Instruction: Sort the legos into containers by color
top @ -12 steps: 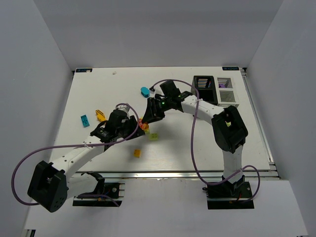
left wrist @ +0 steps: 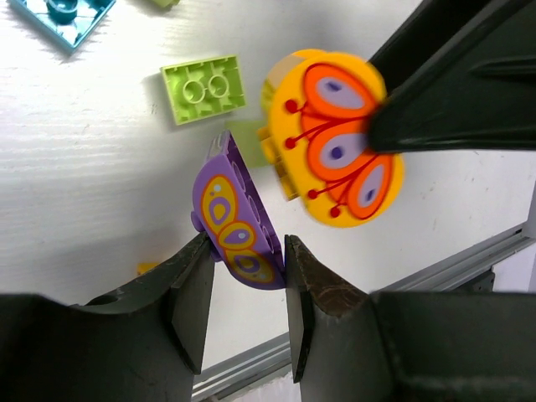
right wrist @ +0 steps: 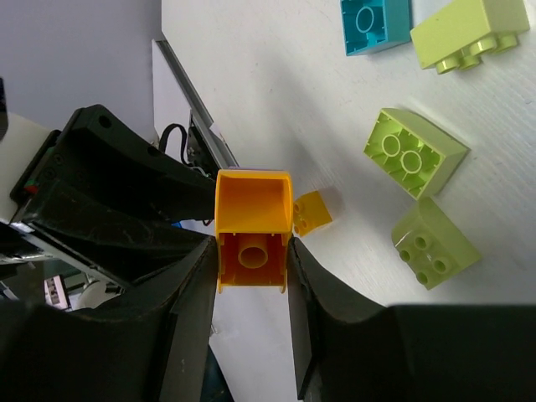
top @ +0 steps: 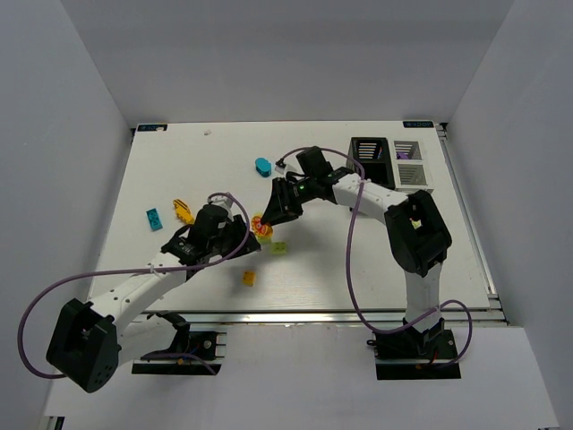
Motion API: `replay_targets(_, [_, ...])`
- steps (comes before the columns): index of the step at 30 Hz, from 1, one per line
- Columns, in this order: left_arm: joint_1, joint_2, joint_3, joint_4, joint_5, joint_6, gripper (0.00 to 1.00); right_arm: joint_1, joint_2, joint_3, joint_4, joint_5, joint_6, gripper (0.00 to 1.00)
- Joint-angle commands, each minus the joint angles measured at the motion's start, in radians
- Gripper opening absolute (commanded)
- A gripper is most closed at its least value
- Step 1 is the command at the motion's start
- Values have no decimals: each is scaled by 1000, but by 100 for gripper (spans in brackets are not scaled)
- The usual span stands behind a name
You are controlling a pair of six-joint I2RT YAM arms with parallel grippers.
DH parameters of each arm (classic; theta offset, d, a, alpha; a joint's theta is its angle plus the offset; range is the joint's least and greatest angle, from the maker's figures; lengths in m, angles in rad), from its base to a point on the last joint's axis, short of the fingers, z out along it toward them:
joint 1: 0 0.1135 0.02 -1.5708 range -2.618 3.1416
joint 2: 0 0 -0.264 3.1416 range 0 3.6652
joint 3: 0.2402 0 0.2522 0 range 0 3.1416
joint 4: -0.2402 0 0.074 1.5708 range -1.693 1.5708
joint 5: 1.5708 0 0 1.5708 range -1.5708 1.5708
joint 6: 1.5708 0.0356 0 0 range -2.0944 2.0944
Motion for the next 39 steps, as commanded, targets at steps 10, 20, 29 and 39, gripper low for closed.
replay_targets(10, [-2, -30, -12, -10, -20, 10, 12, -15, -18, 14, -9, -17, -62, 8])
replay_targets(20, [-2, -64, 63, -51, -24, -24, 11, -26, -145, -8, -169, 308, -600, 0])
replay_targets(29, [-2, 36, 244, -13, 37, -36, 11, -26, -318, -266, -71, 556, -852, 0])
replay_targets(39, [-2, 139, 393, 42, 109, -50, 11, -24, -370, -393, -19, 630, -1007, 2])
